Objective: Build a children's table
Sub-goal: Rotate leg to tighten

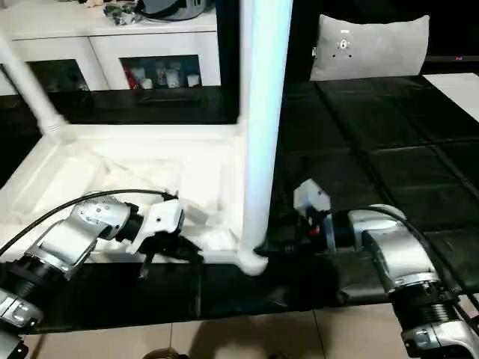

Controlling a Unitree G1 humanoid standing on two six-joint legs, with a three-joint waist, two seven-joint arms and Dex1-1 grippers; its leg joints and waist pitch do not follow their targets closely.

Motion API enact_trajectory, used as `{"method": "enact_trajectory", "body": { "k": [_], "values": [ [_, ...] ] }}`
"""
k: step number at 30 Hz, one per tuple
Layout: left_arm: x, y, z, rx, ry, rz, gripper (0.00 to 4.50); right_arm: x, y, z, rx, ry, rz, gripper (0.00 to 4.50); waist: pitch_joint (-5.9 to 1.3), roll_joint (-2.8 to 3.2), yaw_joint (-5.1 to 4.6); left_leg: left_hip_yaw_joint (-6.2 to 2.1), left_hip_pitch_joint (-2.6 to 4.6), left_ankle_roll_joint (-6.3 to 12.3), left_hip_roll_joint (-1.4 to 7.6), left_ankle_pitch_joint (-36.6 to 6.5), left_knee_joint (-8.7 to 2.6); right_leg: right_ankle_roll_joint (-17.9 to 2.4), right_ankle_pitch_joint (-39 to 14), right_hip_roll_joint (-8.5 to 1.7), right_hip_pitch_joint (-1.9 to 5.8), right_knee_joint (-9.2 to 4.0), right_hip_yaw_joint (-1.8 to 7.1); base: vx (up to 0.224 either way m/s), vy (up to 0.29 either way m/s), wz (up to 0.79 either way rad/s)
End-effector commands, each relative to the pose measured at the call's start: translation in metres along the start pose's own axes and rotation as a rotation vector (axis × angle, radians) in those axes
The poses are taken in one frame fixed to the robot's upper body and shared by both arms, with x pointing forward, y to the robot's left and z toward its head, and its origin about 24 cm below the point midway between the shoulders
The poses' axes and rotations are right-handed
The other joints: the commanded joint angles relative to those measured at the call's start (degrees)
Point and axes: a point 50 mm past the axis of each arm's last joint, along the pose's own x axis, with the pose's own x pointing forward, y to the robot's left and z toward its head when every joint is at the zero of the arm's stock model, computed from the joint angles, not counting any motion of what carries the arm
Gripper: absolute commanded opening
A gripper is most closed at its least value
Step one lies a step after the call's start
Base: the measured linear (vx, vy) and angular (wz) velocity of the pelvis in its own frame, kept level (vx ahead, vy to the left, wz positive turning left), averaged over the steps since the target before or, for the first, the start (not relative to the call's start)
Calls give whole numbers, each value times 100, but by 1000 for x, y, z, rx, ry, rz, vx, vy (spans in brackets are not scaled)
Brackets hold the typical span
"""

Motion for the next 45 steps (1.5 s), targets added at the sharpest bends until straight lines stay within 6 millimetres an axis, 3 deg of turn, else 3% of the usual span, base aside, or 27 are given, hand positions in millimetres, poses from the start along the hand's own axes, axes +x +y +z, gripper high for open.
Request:
{"method": "enact_trajectory", "body": {
  "k": [1, 10, 15, 18, 21, 24, 25, 29, 30, 31, 33, 34, 35, 36, 37, 39, 40, 42, 44, 45],
  "values": [
    [6, -6, 13, 80, -28, -94, 0, 2, 2, 3, -13, -16, 29, 286, -427, -56, -19, -10, 28, 462, 202, -1166, -404, -1126, -1811, -312, 358, -351, 287, 0, 0, 0],
    [7, -9, 13, 79, -39, -106, 0, 6, 8, 0, 47, -28, 103, 209, -438, -74, 18, 2, 33, 455, 195, -1039, -393, -1055, -1866, -311, 350, -352, 291, 0, 0, 0],
    [7, -10, 12, 45, -69, -91, 0, 7, 13, -1, 75, -56, 118, 197, -437, -71, 23, 5, 34, 446, 196, -1035, -393, -1049, -1873, -311, 351, -350, 291, 0, 0, 0],
    [11, -10, 16, -14, -107, -53, 0, 12, 15, -4, 113, -88, 74, 197, -423, -66, 26, 0, 37, 425, 207, -1076, -406, -1013, -1969, -314, 349, -370, 293, 0, 0, 0],
    [18, -5, 19, -81, -139, 32, 0, 21, 7, -8, 153, -96, -77, 196, -398, -57, -8, 3, 34, 348, 179, -1187, -415, -905, -2306, -301, 335, -403, 272, 0, 0, 0],
    [27, 2, 27, -158, -178, 126, 0, 32, -10, -14, 201, -68, -311, 196, -351, -78, -123, -20, 43, 149, 109, -1483, -420, -585, -3093, -305, 345, -514, 200, 0, 0, 0],
    [32, 5, 31, -192, -192, 170, 0, 37, -18, -16, 230, -60, -424, 196, -338, -55, -240, -49, 37, 89, 83, -1669, -423, -351, -3410, -298, 358, -574, 142, 0, 0, 0],
    [38, 10, 36, -230, -205, 229, 0, 44, -25, -16, 269, -67, -539, 194, -323, -59, -495, -53, 61, 136, 6, -1909, -356, -132, -3794, -268, 319, -707, 36, 0, 0, 0],
    [43, 15, 41, -255, -213, 275, 0, 49, -30, -16, 297, -74, -622, 194, -336, -53, -510, -54, 91, 161, -6, -1927, -336, -98, -3831, -275, 301, -738, 25, 0, 0, 0],
    [52, 22, 48, -285, -213, 357, 0, 60, -37, -15, 336, -89, -761, 194, -322, -43, -606, -60, 81, 179, -14, -1902, -336, -101, -3742, -247, 291, -759, -1, 0, 0, 0],
    [55, 27, 52, -290, -224, 398, 0, 66, -39, -13, 329, -114, -817, 194, -322, 8, -677, -80, 135, 170, -44, -2122, -295, 31, -3907, -223, 260, -848, -107, 0, 0, 0],
    [55, 28, 53, -293, -227, 409, 0, 68, -39, -12, 323, -122, -826, 194, -326, 61, -722, -125, 151, 206, 9, -2308, -330, 19, -3733, -240, 309, -864, -167, 0, 0, 0],
    [54, 29, 54, -291, -227, 416, 0, 69, -37, -11, 319, -139, -810, 194, -328, 64, -750, -158, 103, 237, 37, -2369, -364, 21, -3594, -246, 373, -850, -197, 0, 0, 0],
    [54, 29, 54, -289, -225, 419, 0, 70, -36, -11, 318, -147, -800, 249, -327, 134, -757, -196, 101, 248, 81, -2520, -403, 2, -3450, -261, 412, -825, -212, 0, 0, 0],
    [53, 29, 54, -286, -221, 421, 0, 72, -35, -10, 321, -156, -794, 263, -324, 169, -783, -219, 109, 275, 140, -2718, -451, -74, -3143, -269, 432, -788, -196, 0, 0, 0],
    [47, 29, 48, -257, -197, 416, 0, 67, -28, -12, 310, -185, -769, 268, -329, 174, -762, -205, 105, 271, 123, -2671, -468, -221, -2921, -311, 432, -760, -139, 0, 0, 0],
    [45, 28, 46, -247, -189, 412, 0, 65, -26, -13, 305, -194, -762, 283, -336, 147, -734, -164, 133, 288, 85, -2545, -444, -305, -2975, -331, 388, -777, -104, 0, 0, 0],
    [44, 28, 43, -243, -176, 420, 0, 63, -23, -15, 308, -204, -769, 307, -368, 110, -675, -155, 75, 333, 83, -2171, -449, -431, -2773, -349, 423, -708, -42, 0, 0, 0],
    [42, 28, 40, -236, -163, 426, 0, 59, -21, -18, 296, -203, -777, 317, -371, 114, -617, -137, 57, 375, 97, -1907, -454, -591, -2510, -335, 414, -645, 19, 0, 0, 0],
    [41, 27, 38, -231, -160, 426, 0, 57, -21, -19, 287, -202, -775, 329, -373, 43, -600, -120, 53, 393, 94, -1844, -450, -591, -2515, -332, 409, -646, 38, 0, 0, 0]
  ]
}}
